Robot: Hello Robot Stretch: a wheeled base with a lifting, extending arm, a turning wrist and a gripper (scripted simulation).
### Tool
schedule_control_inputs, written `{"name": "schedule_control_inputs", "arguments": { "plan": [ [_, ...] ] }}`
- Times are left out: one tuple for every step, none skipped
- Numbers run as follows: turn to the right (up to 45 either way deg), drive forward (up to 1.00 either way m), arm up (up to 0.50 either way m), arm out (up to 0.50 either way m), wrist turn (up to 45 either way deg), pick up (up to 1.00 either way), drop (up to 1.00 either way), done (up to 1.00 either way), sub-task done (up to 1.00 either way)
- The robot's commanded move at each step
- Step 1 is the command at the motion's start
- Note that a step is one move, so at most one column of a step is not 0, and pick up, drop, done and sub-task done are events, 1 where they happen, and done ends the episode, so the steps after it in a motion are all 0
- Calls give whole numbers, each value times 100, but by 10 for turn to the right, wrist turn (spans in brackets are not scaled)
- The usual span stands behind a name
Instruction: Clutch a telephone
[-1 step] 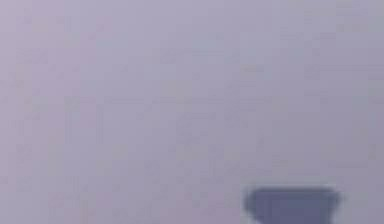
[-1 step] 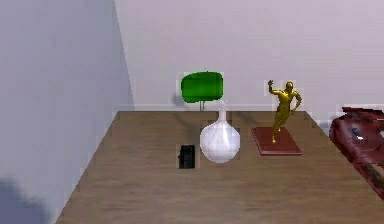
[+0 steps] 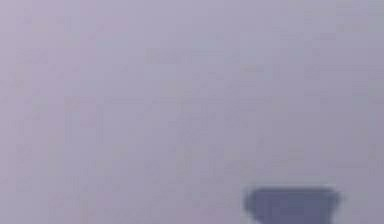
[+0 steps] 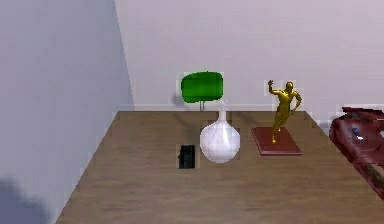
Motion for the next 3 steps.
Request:
{"name": "schedule_control_inputs", "arguments": {
  "plan": [
    [0,0,34,0,0,0,0,0,0],
    [0,0,0,32,0,0,0,0,0],
    [0,0,0,0,450,0,0,0,0]
  ]
}}
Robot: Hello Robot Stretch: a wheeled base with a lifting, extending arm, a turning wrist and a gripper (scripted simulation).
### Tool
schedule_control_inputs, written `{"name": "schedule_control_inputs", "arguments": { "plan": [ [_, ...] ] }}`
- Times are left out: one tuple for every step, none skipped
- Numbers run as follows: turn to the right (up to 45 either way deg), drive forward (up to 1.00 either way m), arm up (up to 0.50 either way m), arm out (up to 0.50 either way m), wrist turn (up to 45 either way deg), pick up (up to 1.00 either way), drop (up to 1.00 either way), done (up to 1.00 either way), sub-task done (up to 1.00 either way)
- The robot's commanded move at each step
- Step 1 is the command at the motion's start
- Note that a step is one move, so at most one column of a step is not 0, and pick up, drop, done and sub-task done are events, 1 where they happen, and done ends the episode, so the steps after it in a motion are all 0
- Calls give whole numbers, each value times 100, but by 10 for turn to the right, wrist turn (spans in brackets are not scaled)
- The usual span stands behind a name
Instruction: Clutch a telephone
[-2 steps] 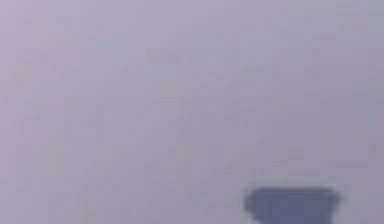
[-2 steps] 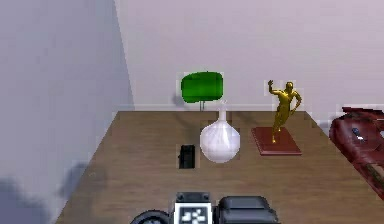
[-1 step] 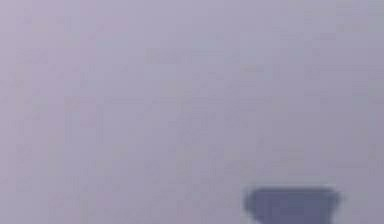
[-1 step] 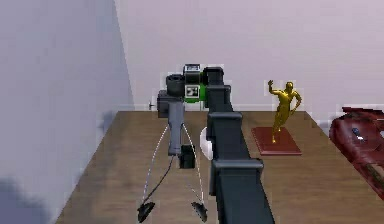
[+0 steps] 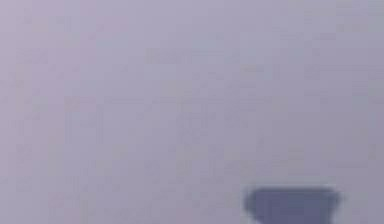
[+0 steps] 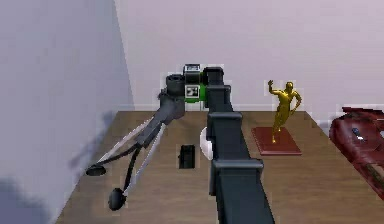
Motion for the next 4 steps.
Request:
{"name": "schedule_control_inputs", "arguments": {
  "plan": [
    [0,0,0,0,450,0,0,0,0],
    [0,0,0,0,450,0,0,0,0],
    [0,0,0,0,420,0,0,0,0],
    [0,0,-30,0,0,0,0,0,0]
  ]
}}
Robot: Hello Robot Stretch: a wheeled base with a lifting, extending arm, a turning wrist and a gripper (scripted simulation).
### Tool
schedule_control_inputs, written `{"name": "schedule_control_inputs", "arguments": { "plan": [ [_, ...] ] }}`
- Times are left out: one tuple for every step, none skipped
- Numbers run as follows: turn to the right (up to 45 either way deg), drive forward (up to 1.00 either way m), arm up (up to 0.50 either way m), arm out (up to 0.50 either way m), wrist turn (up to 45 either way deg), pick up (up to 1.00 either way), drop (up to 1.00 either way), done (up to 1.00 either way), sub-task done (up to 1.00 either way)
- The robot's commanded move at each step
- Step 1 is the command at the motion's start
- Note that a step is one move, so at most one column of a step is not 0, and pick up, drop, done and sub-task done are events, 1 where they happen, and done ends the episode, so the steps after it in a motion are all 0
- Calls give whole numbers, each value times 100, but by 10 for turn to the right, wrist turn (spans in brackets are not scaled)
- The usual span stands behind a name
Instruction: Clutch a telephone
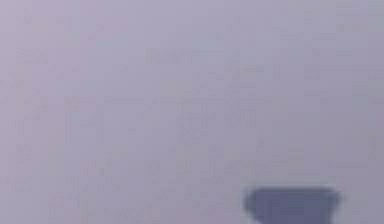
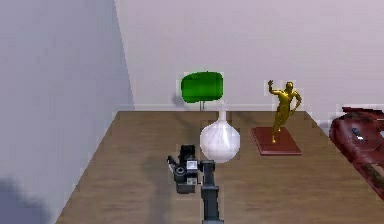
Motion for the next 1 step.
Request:
{"name": "schedule_control_inputs", "arguments": {
  "plan": [
    [0,0,0,0,0,100,0,0,0]
  ]
}}
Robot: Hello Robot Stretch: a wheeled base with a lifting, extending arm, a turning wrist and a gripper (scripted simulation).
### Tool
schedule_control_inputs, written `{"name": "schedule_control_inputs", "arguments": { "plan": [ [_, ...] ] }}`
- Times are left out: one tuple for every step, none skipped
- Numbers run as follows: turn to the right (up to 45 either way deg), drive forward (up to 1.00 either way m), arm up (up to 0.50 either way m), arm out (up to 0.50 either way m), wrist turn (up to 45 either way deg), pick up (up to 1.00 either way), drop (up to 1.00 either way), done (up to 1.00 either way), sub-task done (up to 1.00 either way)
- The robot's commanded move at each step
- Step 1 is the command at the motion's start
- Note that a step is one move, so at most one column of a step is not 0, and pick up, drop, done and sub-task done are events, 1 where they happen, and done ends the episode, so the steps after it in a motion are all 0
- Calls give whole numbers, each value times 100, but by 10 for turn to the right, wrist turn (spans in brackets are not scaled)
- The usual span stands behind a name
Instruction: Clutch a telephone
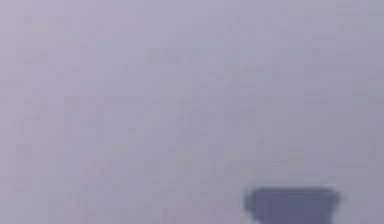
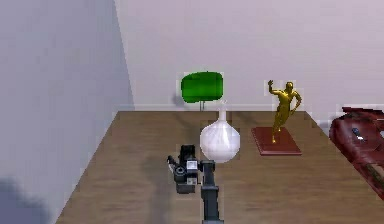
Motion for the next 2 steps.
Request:
{"name": "schedule_control_inputs", "arguments": {
  "plan": [
    [0,0,10,0,0,0,0,0,0],
    [0,0,0,0,0,0,0,100,0]
  ]
}}
